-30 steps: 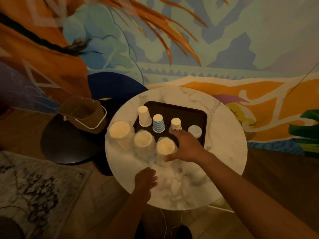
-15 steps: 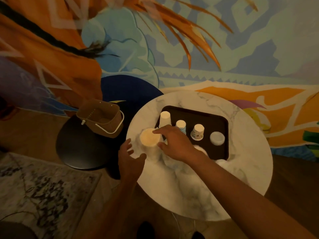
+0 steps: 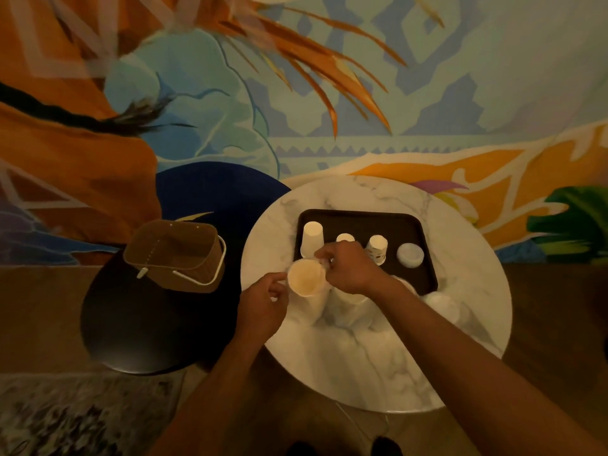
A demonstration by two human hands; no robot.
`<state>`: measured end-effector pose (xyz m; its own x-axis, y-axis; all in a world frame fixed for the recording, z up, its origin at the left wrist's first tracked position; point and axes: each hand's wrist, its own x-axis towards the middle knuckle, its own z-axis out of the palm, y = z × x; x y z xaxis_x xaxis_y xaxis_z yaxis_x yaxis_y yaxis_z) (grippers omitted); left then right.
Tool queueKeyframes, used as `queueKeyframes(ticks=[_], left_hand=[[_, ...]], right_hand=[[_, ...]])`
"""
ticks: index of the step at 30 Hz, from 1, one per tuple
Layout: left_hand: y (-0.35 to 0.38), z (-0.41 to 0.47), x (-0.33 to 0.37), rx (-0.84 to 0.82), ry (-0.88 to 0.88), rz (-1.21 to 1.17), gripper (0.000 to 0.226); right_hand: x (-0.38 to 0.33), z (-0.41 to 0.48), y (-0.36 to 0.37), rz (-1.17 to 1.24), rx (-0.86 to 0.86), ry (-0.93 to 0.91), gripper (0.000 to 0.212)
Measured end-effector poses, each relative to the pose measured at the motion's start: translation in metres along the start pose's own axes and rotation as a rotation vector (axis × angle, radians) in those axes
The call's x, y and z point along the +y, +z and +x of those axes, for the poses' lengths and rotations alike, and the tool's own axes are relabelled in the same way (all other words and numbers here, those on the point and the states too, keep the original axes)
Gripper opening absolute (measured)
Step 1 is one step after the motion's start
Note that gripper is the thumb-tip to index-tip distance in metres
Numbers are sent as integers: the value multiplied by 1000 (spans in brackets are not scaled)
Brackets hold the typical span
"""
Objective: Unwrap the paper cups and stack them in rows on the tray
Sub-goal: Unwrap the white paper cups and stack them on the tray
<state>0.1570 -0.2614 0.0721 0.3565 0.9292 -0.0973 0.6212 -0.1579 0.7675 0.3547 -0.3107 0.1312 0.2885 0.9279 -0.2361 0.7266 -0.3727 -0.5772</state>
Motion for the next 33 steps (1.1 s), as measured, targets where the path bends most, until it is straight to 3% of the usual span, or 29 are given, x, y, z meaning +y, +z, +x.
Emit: queueKeyframes(ticks=[9,17,28,30,33], left_hand=[[15,15,-16,25,-1,179,18],[33,25,-27,-18,-57,403,16],[40,27,-47,-104,-143,421,18],[32,30,-48,-150,-160,326,37],[18,37,-37,-265,-18,251,103]], right_hand=[[14,22,-5,57,46,55,26],[18,44,3,-80,-101,-37,30],[24,57,14,-217,-130,-34,32],[19,52,6,-224,-129,-42,42],[8,40,-15,-256,-148,-46,69]])
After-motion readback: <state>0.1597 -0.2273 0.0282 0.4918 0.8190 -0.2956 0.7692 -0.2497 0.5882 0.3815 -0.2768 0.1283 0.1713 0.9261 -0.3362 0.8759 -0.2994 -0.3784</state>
